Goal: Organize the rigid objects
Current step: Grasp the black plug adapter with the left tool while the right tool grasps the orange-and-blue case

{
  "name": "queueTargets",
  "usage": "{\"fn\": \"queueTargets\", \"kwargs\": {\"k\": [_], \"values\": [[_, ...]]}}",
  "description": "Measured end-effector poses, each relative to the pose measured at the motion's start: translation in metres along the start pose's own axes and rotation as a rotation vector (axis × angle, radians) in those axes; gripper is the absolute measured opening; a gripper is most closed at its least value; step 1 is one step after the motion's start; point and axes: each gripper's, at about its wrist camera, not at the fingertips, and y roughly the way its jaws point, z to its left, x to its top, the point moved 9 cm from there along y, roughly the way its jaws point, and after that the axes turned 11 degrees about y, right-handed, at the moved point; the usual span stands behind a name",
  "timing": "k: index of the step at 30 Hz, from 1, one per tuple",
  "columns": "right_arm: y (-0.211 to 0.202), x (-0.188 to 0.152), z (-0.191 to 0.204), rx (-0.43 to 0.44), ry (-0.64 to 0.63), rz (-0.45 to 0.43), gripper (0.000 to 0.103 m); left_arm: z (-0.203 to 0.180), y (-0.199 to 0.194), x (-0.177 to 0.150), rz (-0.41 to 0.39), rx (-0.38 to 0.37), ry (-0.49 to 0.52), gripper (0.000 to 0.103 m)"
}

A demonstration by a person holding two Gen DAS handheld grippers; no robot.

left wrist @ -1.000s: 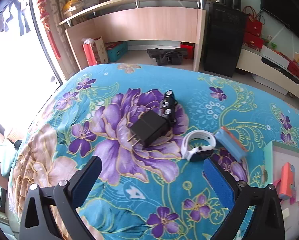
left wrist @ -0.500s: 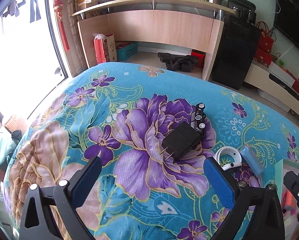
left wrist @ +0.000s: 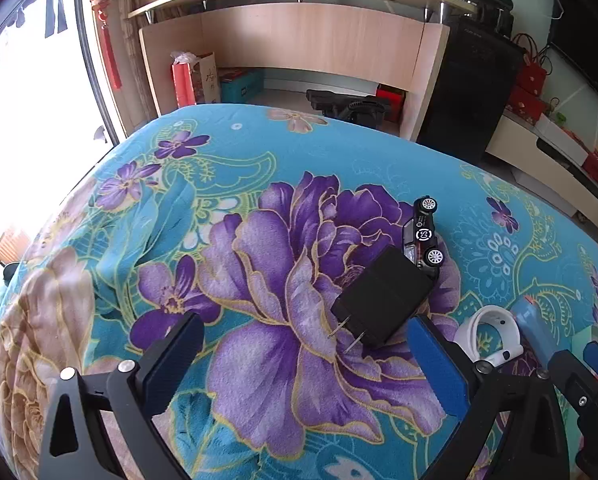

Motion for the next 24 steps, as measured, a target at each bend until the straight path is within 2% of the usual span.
{"fn": "queueTargets", "kwargs": {"k": [11, 14, 17, 19, 24], "values": [[0.031, 0.019, -0.008, -0.035, 0.035, -0.004, 0.087, -0.016, 0.023, 0.014, -0.044, -0.076, 0.030, 0.098], [0.037, 0.020, -0.011, -0.052, 0.020, -0.001, 0.083, -0.021, 0.029, 0.014, -0.040, -0.086, 0.045, 0.096], [0.043, 0.015, -0.012, -0.045, 0.017, 0.018, 0.082, -0.025, 0.033, 0.014, -0.034, -0.092, 0.059, 0.088], [0.046, 0.012, -0.013, -0.047, 0.012, 0.027, 0.079, -0.025, 0.033, 0.014, -0.034, -0.090, 0.060, 0.086], [0.045, 0.010, -0.015, -0.041, 0.013, 0.030, 0.075, -0.028, 0.030, 0.014, -0.039, -0.101, 0.068, 0.070]]}}
